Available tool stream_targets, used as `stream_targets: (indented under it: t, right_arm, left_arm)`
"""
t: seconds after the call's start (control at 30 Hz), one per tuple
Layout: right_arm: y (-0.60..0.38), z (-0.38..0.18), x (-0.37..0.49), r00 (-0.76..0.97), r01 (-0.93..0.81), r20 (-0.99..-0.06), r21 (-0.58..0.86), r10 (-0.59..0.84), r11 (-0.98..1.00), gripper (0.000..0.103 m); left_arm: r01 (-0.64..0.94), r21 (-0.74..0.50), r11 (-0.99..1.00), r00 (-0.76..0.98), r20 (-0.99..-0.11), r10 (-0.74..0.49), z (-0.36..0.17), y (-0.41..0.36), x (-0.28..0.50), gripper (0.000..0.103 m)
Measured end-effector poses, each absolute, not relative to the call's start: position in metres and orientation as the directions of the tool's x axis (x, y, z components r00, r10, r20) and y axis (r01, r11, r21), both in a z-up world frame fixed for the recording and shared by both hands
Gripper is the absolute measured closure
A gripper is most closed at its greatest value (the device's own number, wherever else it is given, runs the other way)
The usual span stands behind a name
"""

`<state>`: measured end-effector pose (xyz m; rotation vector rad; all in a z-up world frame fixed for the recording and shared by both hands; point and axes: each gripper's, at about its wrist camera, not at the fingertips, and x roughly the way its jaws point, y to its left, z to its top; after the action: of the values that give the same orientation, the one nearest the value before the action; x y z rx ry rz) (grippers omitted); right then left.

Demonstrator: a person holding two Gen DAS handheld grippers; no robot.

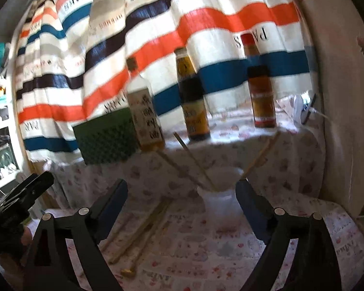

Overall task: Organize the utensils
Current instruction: 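Lower both chopsticks into the white cup and open both tools, then move the left tool back over the remaining chopsticks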

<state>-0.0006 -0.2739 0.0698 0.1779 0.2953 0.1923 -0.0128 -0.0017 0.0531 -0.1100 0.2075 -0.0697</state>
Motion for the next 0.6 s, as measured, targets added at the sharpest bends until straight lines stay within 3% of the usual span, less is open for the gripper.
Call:
stream_targets:
  t: [0.03, 0.17, 0.37, 0.6]
  right_arm:
    - [-0.274, 0.067, 0.003, 0.938, -0.149, -0.282, 0.197, 0.202, 0.969, 0.005]
    - [-0.279, 0.055, 0.014, 0.927, -0.110, -0.329, 0.214, 0.178, 0.971, 0.001]
    - [-0.283, 0.053, 0.015, 0.938, -0.049, -0.328, 0.183, 0.108, 0.982, 0.000]
    - [-0.288, 0.055, 0.017, 0.939, -0.021, -0.334, 0.189, 0.085, 0.982, 0.000]
  left_arm:
    - [0.035, -0.128, 0.991, 0.963, -0.262, -0.068, 0.047, 0.001, -0.004, 0.001]
    - [0.014, -0.153, 0.988, 0.932, -0.355, -0.068, 0.022, 0.005, 0.011, 0.001]
    - [-0.001, -0.122, 0.993, 0.923, -0.382, -0.046, 0.014, -0.001, 0.016, 0.001]
    - [0.013, -0.242, 0.970, 0.886, -0.448, -0.124, 0.009, 0.012, 0.028, 0.001]
